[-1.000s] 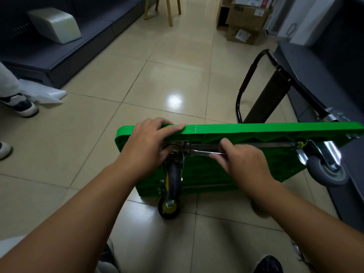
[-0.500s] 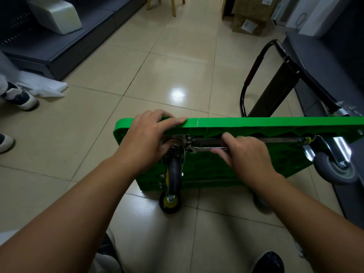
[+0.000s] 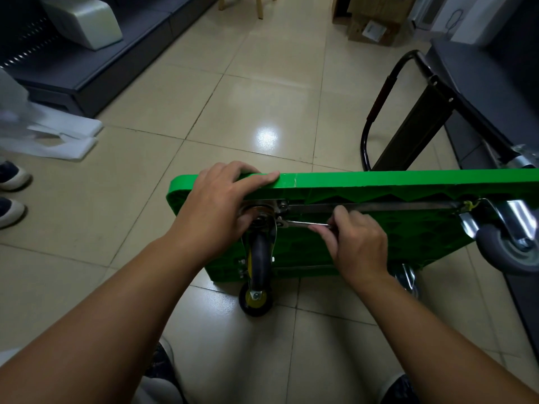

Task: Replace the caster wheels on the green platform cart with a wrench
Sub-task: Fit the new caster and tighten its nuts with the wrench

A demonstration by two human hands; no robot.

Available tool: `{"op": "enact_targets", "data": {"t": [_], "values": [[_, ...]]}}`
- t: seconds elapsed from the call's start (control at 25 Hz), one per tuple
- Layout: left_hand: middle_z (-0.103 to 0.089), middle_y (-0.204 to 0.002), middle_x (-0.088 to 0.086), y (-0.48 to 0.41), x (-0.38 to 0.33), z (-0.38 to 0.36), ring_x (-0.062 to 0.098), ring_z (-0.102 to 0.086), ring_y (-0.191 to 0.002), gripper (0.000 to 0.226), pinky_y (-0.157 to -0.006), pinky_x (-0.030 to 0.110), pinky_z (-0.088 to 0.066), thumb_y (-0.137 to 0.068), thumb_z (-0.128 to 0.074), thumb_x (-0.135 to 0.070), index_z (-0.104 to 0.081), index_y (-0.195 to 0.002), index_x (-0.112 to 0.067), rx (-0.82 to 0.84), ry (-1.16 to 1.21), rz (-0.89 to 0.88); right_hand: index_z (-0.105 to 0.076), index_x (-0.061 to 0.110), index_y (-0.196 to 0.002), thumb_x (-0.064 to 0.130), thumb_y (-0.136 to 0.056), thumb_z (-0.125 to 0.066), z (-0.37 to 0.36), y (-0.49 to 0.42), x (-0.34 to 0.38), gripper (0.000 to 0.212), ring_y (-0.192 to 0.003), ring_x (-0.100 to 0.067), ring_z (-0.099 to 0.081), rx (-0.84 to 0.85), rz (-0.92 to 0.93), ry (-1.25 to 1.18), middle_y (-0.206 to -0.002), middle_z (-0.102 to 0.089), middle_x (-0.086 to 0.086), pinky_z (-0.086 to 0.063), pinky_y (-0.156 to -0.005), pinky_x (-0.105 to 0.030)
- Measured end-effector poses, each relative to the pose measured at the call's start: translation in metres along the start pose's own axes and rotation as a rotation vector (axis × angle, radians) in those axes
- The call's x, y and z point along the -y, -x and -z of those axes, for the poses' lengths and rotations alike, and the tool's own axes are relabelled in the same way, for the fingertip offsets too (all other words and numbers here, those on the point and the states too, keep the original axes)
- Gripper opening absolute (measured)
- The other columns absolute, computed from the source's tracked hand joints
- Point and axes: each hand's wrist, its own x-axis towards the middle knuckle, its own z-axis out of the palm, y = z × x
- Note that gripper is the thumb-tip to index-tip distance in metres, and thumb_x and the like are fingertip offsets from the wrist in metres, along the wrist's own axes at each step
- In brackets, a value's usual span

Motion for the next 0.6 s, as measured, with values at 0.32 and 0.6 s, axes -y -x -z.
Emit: {"op": "enact_targets", "data": {"t": [0.32,0.6], "values": [[-0.056,-0.129,-0.004,0.005,-0.002,-0.001,0.018,-0.045,-0.112,0.070,-0.092,0.029,-0.027,-0.083,-0.079,-0.023,-0.051,-0.145,-0.040,-0.004,-0.008,0.002,-0.053,0.013,-0.073,0.056,-0.091,-0.053,-0.052,0.043,0.024,0.047,-0.053,-0.020,-0.045,-0.055,-0.361,-0.308,-0.062,-0.051,0.000,-0.020,-0.051,-0.017],[-0.057,-0.131,-0.003,0.006,-0.002,0.000,0.022,-0.048,-0.115,0.072,-0.097,0.035,-0.031,-0.082,-0.080,-0.020,-0.052,-0.145,-0.038,0.003,-0.011,0.005,-0.050,0.009,-0.058,0.057,-0.103,-0.031,-0.079,0.047,0.025,0.069,-0.049,-0.027,-0.048,-0.135,-0.330,-0.242,-0.052,-0.049,-0.008,-0.023,-0.053,-0.025]]}}
